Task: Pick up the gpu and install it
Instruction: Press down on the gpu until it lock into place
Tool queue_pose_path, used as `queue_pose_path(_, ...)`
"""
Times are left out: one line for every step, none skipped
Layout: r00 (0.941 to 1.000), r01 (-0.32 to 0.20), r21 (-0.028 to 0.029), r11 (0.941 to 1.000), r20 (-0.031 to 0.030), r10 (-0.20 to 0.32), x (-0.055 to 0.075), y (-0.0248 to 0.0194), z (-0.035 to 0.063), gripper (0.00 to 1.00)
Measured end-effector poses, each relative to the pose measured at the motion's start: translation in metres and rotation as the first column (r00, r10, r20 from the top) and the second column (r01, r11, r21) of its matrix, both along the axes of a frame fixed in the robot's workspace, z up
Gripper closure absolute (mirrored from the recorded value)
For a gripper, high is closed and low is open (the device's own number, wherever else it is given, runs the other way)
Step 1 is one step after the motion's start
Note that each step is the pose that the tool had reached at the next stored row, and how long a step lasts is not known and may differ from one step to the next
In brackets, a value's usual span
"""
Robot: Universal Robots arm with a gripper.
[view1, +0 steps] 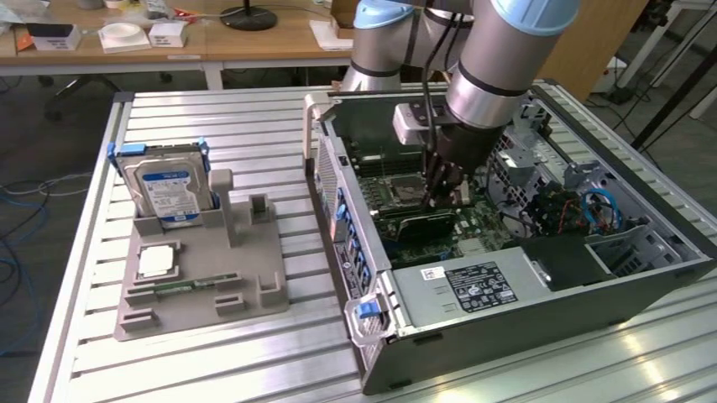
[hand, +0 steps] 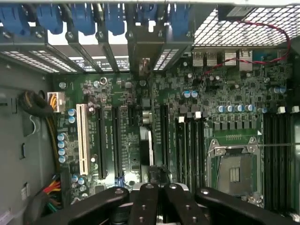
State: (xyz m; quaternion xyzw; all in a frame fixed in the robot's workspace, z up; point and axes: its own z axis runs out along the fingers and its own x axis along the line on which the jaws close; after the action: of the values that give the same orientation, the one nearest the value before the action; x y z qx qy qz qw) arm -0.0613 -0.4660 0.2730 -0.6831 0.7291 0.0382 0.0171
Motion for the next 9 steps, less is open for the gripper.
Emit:
queue_pose_path(1.0000, 0.000, 0.0001, 1.0000, 0.0000, 0.000, 0.0001, -0.0018, -0.0002, 0.89)
queue_pose_path(1.0000, 0.000, 0.0002, 1.0000, -0.0001, 0.000, 0.0003, -0.0033, -0.0008, 0.89)
queue_pose_path(1.0000, 0.000, 0.0003, 1.0000, 0.0000, 0.000, 0.0006, -0.0040, -0.0021, 0.89)
queue_pose_path(1.0000, 0.000, 0.0004, 1.0000, 0.0000, 0.000, 0.0010, -0.0045, -0.0036, 0.89)
queue_pose_path(1.0000, 0.000, 0.0002, 1.0000, 0.0000, 0.000, 0.0012, -0.0047, -0.0054, 0.89)
queue_pose_path(1.0000, 0.000, 0.0003, 1.0000, 0.0000, 0.000, 0.0014, -0.0047, -0.0073, 0.89)
queue_pose_path(1.0000, 0.000, 0.0003, 1.0000, 0.0000, 0.000, 0.0015, -0.0047, -0.0087, 0.89)
queue_pose_path(1.0000, 0.000, 0.0002, 1.0000, 0.0000, 0.000, 0.0016, -0.0047, -0.0092, 0.89)
queue_pose_path(1.0000, 0.000, -0.0001, 1.0000, -0.0002, 0.000, 0.0016, -0.0047, -0.0094, 0.89)
